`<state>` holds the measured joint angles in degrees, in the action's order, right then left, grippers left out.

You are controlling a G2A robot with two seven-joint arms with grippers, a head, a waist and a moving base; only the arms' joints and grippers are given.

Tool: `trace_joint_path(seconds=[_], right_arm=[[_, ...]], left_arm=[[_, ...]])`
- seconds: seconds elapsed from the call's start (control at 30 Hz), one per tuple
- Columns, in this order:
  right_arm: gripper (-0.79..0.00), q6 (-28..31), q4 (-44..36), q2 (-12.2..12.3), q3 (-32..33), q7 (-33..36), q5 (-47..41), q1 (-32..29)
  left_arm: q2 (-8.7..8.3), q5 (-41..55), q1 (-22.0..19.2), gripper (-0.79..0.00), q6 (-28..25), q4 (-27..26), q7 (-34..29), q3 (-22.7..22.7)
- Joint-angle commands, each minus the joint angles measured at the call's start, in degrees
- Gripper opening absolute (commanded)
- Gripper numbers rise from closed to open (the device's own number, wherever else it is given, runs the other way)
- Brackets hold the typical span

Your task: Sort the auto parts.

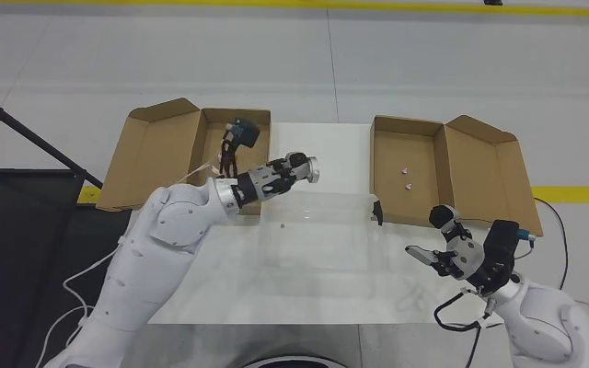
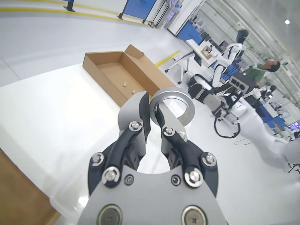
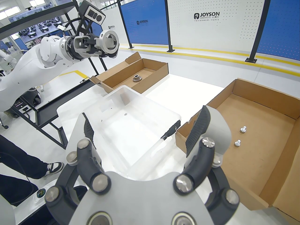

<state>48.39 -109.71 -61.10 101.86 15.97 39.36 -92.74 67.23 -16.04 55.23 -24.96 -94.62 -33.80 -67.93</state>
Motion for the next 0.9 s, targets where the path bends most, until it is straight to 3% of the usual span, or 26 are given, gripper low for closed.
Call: trace_joint_path(seconds=[0.0,0.27,0.4,0.6,0.67,0.87], right_arm=[[0.000,0.0,0.0,0.0,0.0,0.0,0.0,0.0],[0.000,0.0,0.0,0.0,0.0,0.0,0.0,0.0],[0.000,0.0,0.0,0.0,0.0,0.0,0.0,0.0],[0.000,0.0,0.0,0.0,0.0,0.0,0.0,0.0],[0.000,0.0,0.0,0.0,0.0,0.0,0.0,0.0],[0.000,0.0,0.0,0.0,0.0,0.0,0.0,0.0]], left_arm=[[-0.07,0.5,0.2,-0.785,-0.2,0.0,0.0,-0.4],[-0.30,-2.3,0.9,-0.785,2.7,-1.3,0.4,-1.0],[-0.81,-10.1,2.2,-0.785,12.3,-4.0,0.6,-3.3],[-1.84,-12.4,6.6,-0.785,23.1,-7.7,-2.2,-10.0],[-2.01,-9.4,8.1,-0.785,22.7,-8.4,-2.4,-12.0],[-2.01,-9.4,8.1,-0.785,22.7,-8.4,-2.4,-12.0]])
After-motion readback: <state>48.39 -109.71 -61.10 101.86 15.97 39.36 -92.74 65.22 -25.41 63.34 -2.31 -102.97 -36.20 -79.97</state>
